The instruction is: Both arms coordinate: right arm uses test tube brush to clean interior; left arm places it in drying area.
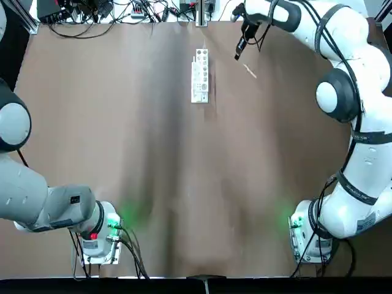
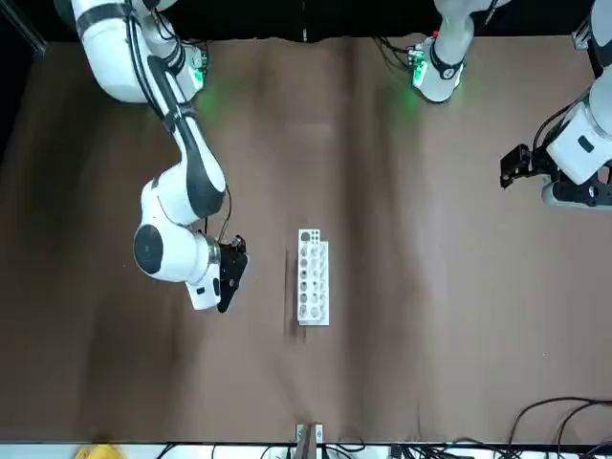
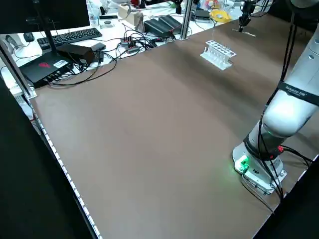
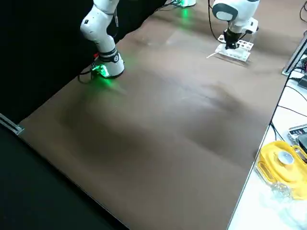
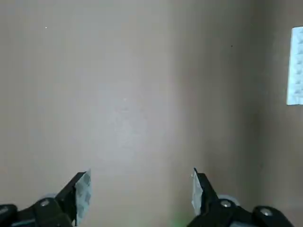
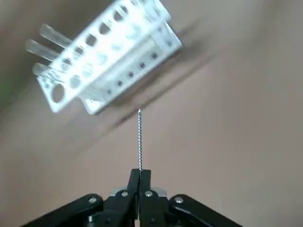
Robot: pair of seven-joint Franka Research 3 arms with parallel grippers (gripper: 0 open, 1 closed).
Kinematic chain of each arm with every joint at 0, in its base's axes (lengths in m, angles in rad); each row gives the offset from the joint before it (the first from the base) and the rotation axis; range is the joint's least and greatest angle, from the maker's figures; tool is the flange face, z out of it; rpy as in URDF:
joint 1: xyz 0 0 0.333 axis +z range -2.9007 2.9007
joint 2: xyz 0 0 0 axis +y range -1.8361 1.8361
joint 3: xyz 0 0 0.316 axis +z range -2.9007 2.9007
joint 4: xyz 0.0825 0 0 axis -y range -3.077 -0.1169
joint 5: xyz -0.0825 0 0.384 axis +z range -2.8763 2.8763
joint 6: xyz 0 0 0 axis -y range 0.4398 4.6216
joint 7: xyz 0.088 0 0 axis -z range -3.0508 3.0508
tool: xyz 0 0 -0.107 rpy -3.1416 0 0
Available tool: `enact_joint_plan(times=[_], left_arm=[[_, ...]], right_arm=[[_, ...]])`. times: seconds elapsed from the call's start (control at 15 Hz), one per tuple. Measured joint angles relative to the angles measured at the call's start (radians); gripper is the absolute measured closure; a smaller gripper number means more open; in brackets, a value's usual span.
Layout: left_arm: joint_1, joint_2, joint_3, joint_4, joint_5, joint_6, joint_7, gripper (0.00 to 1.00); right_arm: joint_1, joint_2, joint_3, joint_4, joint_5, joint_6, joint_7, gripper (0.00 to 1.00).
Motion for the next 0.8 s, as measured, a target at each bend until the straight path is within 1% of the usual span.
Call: enact_joint_plan(times=[0.2, 0.47, 0.8], left_arm=[[0.000, 0.000, -0.001, 0.000, 0.000, 0.000, 0.000, 0.00], [0.000, 0.000, -0.001, 0.000, 0.000, 0.000, 0.000, 0.00], [0.001, 0.000, -0.001, 0.001, 0.001, 0.000, 0.000, 0.00]], right_arm=[[-0.003, -0.021, 0.000, 0.001, 0.134, 0.000, -0.156, 0.98], [-0.015, -0.036, 0.001, 0.001, 0.265, 0.000, -0.428, 0.98], [-0.021, -0.035, 0.000, 0.001, 0.540, 0.000, -0.719, 0.98]])
